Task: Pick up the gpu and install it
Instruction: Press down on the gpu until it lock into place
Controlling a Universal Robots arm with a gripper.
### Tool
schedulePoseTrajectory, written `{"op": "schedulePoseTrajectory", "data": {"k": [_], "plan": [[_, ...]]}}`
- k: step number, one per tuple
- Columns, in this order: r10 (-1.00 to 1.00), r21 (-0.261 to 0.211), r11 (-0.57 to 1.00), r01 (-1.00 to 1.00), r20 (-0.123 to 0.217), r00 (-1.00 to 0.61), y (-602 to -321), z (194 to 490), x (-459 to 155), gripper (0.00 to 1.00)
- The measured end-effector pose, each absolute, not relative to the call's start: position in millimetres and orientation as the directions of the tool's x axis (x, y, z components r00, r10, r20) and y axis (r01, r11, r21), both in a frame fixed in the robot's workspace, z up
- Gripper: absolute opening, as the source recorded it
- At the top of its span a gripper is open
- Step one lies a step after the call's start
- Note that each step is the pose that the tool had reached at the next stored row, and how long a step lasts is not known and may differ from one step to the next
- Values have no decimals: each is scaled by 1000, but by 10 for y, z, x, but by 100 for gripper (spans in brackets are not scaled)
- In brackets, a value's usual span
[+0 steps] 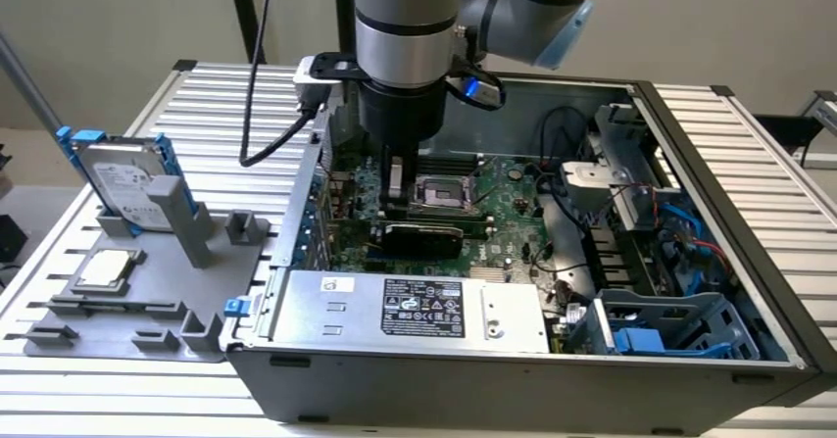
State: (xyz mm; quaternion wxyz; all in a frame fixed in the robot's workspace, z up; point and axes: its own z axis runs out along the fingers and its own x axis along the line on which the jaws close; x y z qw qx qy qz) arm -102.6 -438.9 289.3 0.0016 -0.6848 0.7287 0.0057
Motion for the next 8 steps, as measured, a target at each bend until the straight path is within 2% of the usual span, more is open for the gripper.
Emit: {"op": "schedulePoseTrajectory", "data": {"k": [3,5,8], "plan": [[-998,7,62,-998,-11,-62,-4389,2909,-1024,14],[-998,7,62,-998,-11,-62,-4389,2909,-1024,11],[-998,7,62,-998,-10,-62,-4389,2910,-1024,11]]}}
